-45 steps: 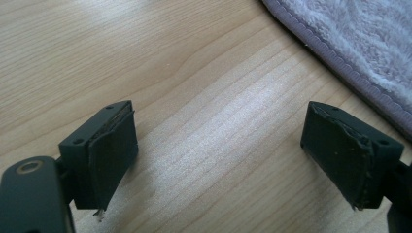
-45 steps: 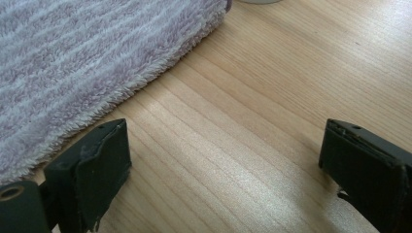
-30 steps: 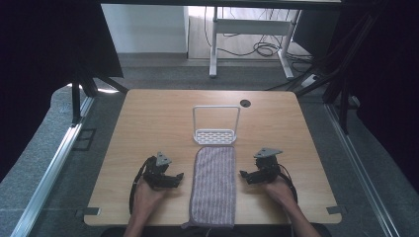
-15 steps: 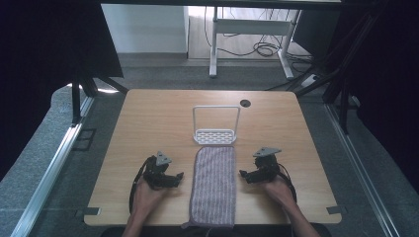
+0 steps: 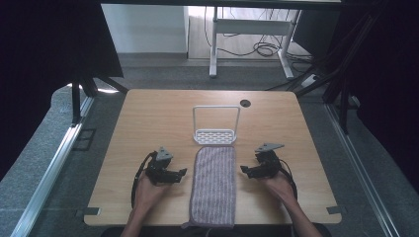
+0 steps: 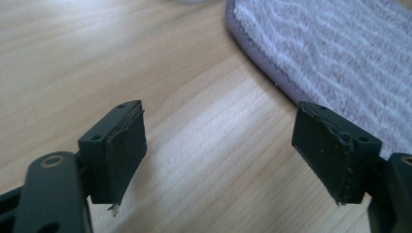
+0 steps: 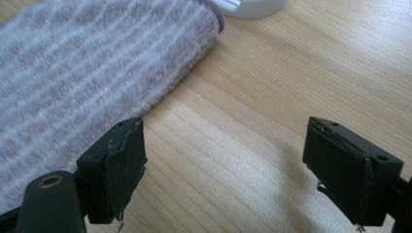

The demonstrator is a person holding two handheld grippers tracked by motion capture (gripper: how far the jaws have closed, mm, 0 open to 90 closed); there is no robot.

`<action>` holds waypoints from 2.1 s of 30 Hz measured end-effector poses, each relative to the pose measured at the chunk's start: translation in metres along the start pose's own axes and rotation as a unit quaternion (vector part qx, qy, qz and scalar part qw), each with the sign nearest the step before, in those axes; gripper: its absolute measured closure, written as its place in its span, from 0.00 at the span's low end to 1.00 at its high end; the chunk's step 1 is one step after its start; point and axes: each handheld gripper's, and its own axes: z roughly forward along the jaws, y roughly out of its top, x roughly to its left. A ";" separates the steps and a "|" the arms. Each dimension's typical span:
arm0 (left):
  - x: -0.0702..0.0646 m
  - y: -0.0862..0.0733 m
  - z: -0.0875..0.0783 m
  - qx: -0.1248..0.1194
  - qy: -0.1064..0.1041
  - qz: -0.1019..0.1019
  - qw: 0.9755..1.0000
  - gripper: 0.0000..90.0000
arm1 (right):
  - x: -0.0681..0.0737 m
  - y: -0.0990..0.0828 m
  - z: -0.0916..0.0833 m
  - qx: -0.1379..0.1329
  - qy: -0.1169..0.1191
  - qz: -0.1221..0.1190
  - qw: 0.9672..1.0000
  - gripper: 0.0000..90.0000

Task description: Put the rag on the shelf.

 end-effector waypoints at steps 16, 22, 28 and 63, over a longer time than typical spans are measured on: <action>-0.003 0.046 0.032 0.006 -0.022 0.039 0.999 0.33 | 0.005 0.030 0.012 -0.004 0.027 0.002 1.000 0.35; -0.005 0.060 0.045 0.001 -0.018 0.049 0.999 0.39 | 0.006 0.039 0.020 -0.006 0.030 0.004 1.000 0.46; -0.005 0.069 0.062 0.011 -0.017 0.058 0.998 0.45 | 0.008 0.046 0.032 -0.009 0.024 0.008 1.000 0.54; -0.016 0.078 0.045 -0.004 -0.057 0.047 0.997 0.90 | 0.024 0.056 0.023 -0.035 0.046 -0.032 0.998 0.94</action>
